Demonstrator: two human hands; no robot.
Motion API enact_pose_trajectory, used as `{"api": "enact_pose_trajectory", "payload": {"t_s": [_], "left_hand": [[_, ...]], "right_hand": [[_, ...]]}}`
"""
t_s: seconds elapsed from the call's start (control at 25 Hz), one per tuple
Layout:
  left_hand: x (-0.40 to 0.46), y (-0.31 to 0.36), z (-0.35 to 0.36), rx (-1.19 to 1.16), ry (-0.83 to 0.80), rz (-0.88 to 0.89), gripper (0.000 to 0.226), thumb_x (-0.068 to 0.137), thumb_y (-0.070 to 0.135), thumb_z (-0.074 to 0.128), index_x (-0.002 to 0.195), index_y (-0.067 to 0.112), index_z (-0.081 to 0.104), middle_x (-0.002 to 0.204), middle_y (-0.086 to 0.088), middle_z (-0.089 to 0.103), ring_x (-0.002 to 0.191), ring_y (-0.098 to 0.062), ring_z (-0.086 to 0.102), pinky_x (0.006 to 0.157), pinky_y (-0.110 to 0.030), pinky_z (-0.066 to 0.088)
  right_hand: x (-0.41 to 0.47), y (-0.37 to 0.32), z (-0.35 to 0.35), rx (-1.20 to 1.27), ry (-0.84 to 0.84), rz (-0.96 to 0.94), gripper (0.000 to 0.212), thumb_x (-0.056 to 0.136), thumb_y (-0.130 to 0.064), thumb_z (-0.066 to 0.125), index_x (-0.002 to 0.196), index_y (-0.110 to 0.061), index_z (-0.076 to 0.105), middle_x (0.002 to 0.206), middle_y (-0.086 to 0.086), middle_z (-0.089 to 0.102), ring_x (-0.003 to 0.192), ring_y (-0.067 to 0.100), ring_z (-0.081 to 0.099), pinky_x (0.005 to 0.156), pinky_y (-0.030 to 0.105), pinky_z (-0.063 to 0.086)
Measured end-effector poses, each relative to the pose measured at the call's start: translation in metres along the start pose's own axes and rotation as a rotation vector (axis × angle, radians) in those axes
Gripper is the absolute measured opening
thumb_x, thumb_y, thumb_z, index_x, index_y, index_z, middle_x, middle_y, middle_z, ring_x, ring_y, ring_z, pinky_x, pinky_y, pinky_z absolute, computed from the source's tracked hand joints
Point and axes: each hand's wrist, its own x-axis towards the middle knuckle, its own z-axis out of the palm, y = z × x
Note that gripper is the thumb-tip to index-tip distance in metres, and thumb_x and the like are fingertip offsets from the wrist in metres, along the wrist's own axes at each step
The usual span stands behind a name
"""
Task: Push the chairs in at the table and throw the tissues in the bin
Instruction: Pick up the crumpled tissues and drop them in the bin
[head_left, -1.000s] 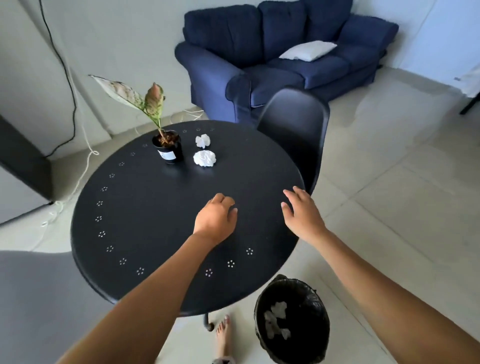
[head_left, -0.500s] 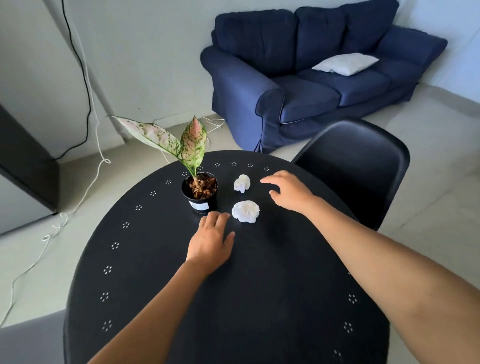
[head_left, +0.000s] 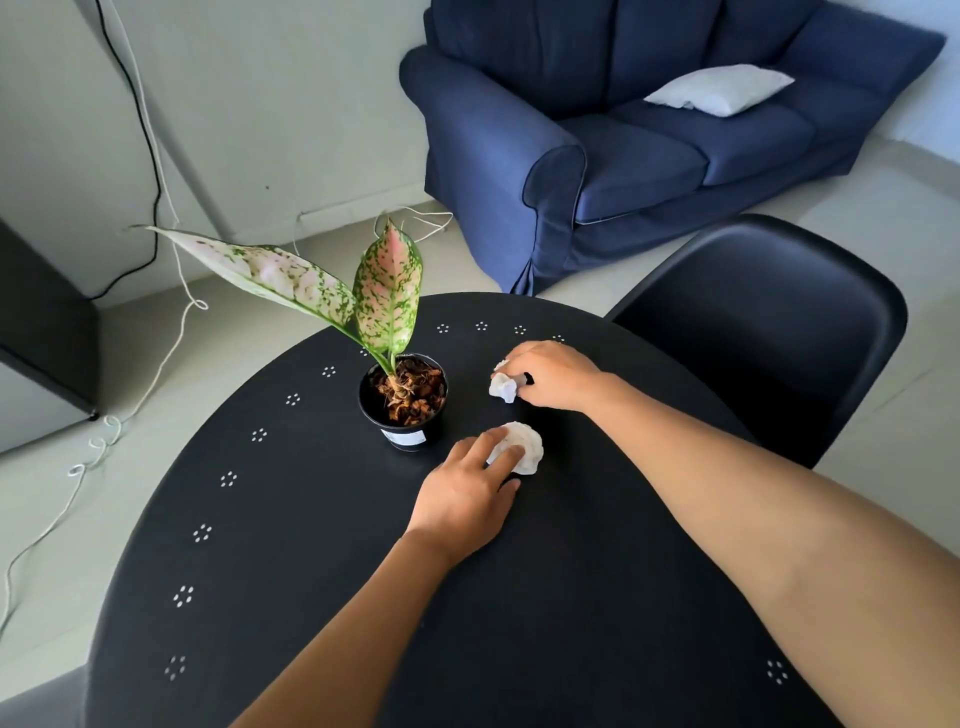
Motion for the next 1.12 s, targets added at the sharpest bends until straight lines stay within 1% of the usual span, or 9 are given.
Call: {"api": "enact_pose_trajectory", "payload": {"t_s": [0.12, 0.32, 0.52, 0.6, 0.76, 0.88, 0.92, 1.04, 1.12], "left_hand": [[0.006, 0.001, 0.002, -0.031, 0.039, -0.029, 0.016, 0.084, 0.014, 0.064, 0.098, 0.007, 0.069, 0.116, -0.008, 0.067, 0.091, -0.032, 0.066, 0.055, -0.041, 0.059], [0.006, 0.010, -0.003, -0.097, 0.079, -0.034, 0.007, 0.081, 0.003, 0.065, 0.087, 0.000, 0.069, 0.100, -0.012, 0.070, 0.078, -0.035, 0.064, 0.058, -0.042, 0.057], [-0.008, 0.038, -0.009, -0.126, 0.096, -0.002, 0.007, 0.080, 0.002, 0.065, 0.087, 0.000, 0.069, 0.099, -0.012, 0.070, 0.078, -0.035, 0.064, 0.056, -0.042, 0.057], [-0.017, 0.063, -0.007, -0.140, 0.098, 0.037, 0.007, 0.080, 0.001, 0.066, 0.086, 0.001, 0.069, 0.098, -0.010, 0.070, 0.078, -0.034, 0.064, 0.054, -0.041, 0.057], [-0.051, 0.138, 0.006, -0.203, 0.052, 0.152, 0.008, 0.081, 0.002, 0.064, 0.087, 0.003, 0.069, 0.096, -0.006, 0.070, 0.076, -0.030, 0.064, 0.052, -0.039, 0.056], [-0.082, 0.198, 0.019, -0.230, 0.020, 0.255, 0.009, 0.080, 0.001, 0.065, 0.088, 0.004, 0.069, 0.095, -0.005, 0.070, 0.075, -0.029, 0.064, 0.053, -0.038, 0.057], [-0.096, 0.221, 0.024, -0.237, -0.001, 0.278, 0.011, 0.081, 0.002, 0.063, 0.090, 0.005, 0.069, 0.097, -0.005, 0.070, 0.078, -0.028, 0.063, 0.055, -0.038, 0.057], [-0.142, 0.276, 0.044, -0.237, -0.119, 0.370, 0.019, 0.088, 0.009, 0.053, 0.100, 0.007, 0.067, 0.109, -0.003, 0.066, 0.091, -0.027, 0.060, 0.061, -0.040, 0.056], [-0.173, 0.303, 0.065, -0.167, -0.220, 0.455, 0.023, 0.090, 0.010, 0.047, 0.106, 0.010, 0.063, 0.116, -0.001, 0.062, 0.099, -0.025, 0.057, 0.067, -0.038, 0.056]], "right_hand": [[-0.003, -0.001, 0.005, 0.007, 0.096, 0.031, 0.020, 0.086, -0.014, 0.054, 0.094, -0.011, 0.073, 0.114, 0.009, 0.066, 0.101, 0.032, 0.062, 0.079, 0.040, 0.054], [-0.025, 0.000, 0.009, 0.073, 0.192, 0.062, 0.023, 0.087, -0.010, 0.053, 0.095, -0.008, 0.074, 0.108, 0.011, 0.068, 0.097, 0.032, 0.063, 0.074, 0.036, 0.051], [-0.092, 0.012, 0.008, 0.208, 0.363, 0.132, 0.021, 0.087, -0.013, 0.058, 0.098, -0.010, 0.075, 0.100, 0.010, 0.070, 0.090, 0.028, 0.065, 0.069, 0.032, 0.052], [-0.134, 0.018, 0.011, 0.246, 0.455, 0.190, 0.019, 0.086, -0.015, 0.061, 0.098, -0.010, 0.075, 0.095, 0.011, 0.072, 0.085, 0.027, 0.066, 0.064, 0.029, 0.049], [-0.246, 0.034, 0.030, 0.337, 0.626, 0.368, 0.016, 0.085, -0.017, 0.064, 0.092, -0.008, 0.076, 0.082, 0.010, 0.072, 0.073, 0.025, 0.064, 0.062, 0.032, 0.052], [-0.338, 0.044, 0.056, 0.376, 0.697, 0.492, 0.015, 0.083, -0.013, 0.065, 0.075, -0.004, 0.074, 0.060, 0.005, 0.055, 0.058, 0.021, 0.048, 0.054, 0.028, 0.037], [-0.372, 0.047, 0.067, 0.386, 0.695, 0.543, 0.016, 0.083, -0.013, 0.065, 0.073, -0.004, 0.073, 0.060, 0.004, 0.052, 0.058, 0.021, 0.046, 0.055, 0.027, 0.035], [-0.462, 0.050, 0.107, 0.388, 0.653, 0.683, 0.013, 0.083, -0.014, 0.064, 0.083, -0.007, 0.076, 0.072, 0.013, 0.067, 0.066, 0.028, 0.060, 0.057, 0.028, 0.040], [-0.511, 0.049, 0.140, 0.409, 0.612, 0.763, 0.015, 0.083, -0.012, 0.063, 0.087, -0.007, 0.076, 0.080, 0.017, 0.070, 0.075, 0.033, 0.065, 0.061, 0.029, 0.042]]}}
